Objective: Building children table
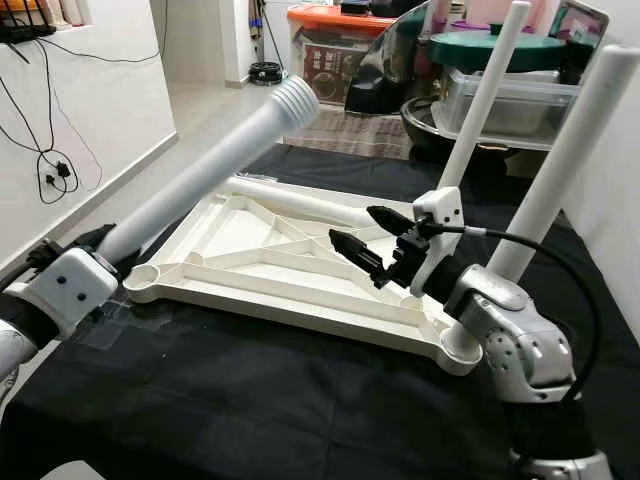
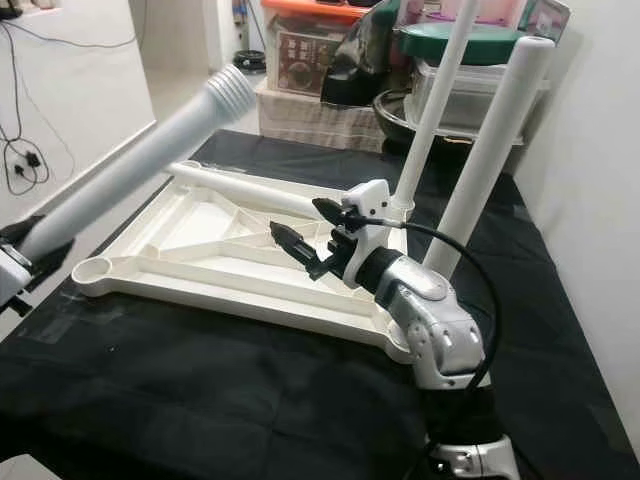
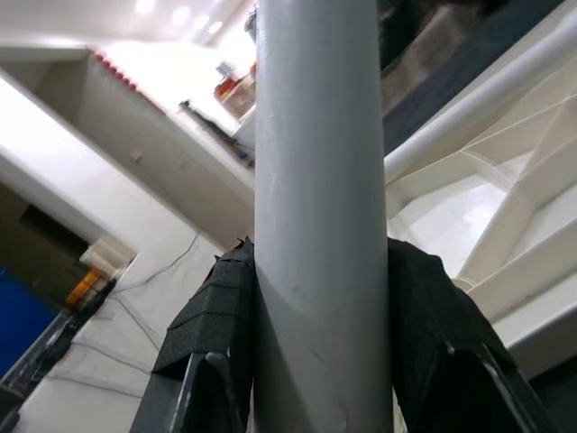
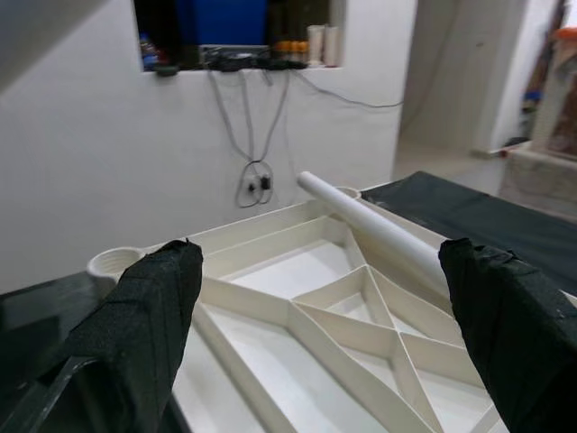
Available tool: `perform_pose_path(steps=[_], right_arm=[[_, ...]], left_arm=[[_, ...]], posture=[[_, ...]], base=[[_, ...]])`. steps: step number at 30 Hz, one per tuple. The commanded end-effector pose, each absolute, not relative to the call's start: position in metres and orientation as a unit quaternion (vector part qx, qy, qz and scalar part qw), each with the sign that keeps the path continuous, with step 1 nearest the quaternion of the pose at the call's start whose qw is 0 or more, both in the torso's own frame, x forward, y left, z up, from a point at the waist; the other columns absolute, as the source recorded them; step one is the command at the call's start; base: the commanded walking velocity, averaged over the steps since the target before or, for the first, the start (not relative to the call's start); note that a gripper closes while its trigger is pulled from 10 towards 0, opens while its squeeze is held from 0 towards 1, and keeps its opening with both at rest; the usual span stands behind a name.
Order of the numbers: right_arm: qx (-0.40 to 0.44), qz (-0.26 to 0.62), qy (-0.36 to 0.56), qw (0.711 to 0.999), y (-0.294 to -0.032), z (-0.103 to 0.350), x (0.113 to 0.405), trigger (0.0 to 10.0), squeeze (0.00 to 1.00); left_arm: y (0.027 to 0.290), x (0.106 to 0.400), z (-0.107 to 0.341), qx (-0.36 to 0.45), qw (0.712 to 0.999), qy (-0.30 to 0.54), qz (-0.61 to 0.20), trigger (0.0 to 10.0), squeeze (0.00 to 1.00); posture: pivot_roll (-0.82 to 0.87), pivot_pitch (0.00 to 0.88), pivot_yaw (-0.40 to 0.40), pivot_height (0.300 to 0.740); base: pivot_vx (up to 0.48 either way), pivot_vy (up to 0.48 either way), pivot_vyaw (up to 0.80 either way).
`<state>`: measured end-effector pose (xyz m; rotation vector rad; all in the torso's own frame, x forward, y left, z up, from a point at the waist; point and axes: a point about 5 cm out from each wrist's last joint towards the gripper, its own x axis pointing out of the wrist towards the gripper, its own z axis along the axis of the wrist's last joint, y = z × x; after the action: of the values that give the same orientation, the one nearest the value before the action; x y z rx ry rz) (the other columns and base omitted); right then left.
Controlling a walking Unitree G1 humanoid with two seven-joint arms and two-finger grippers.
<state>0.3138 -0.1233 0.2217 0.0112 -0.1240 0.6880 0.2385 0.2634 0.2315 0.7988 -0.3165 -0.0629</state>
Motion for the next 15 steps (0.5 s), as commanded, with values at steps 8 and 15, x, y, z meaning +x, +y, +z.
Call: perform_pose_path(steps=[8,15], right_arm=[[-0.015,0.322,-0.048,0.945,-0.081,0.200,0.312,10.0,0.00],[-0.049,0.255,-0.035,0.965,-0.096,0.188,0.326,10.0,0.00]], left_arm=[[0.234,0.248,0.204,0.308,0.941,-0.135,0.034,10.0,0.00],[0.226,0.249,0.195,0.310,0.943,-0.119,0.014,10.0,0.00]], posture=[[0.05,0.000,-0.086,0.740],[0.05,0.000,-0.086,0.740]], base=[[0.000,0.000,0.00],[0.000,0.000,0.00]])
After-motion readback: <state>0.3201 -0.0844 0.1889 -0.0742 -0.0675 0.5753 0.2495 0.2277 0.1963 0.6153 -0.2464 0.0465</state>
